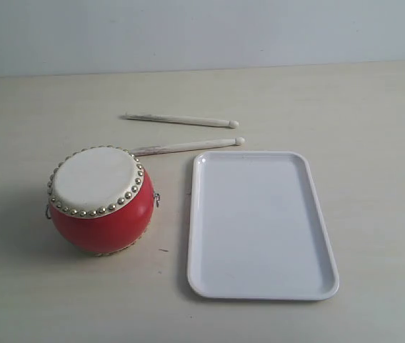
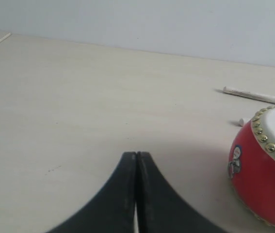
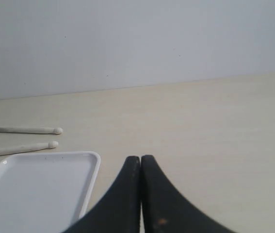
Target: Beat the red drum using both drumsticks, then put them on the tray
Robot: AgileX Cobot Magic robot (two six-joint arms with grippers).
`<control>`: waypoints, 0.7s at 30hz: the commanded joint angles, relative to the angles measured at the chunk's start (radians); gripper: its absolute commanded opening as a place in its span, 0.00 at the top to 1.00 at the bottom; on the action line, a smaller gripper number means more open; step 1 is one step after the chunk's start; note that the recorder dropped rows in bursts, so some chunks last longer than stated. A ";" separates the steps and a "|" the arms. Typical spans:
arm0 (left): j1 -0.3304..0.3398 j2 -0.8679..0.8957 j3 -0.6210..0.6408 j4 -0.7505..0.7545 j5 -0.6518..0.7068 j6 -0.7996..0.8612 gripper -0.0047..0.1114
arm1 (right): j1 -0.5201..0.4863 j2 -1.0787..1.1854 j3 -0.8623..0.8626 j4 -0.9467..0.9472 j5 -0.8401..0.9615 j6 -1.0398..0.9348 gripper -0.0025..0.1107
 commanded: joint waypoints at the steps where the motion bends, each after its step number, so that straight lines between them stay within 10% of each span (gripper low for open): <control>1: 0.003 -0.007 0.001 0.085 -0.092 0.053 0.96 | -0.005 -0.005 0.005 0.000 -0.005 -0.002 0.98; 13: 0.003 -0.007 0.001 0.074 -1.173 -0.192 0.96 | -0.005 -0.005 0.005 0.000 -0.005 -0.002 0.98; 21: 0.003 0.220 -0.382 -0.021 -0.993 0.044 0.96 | -0.005 -0.005 0.005 0.000 -0.005 -0.002 0.98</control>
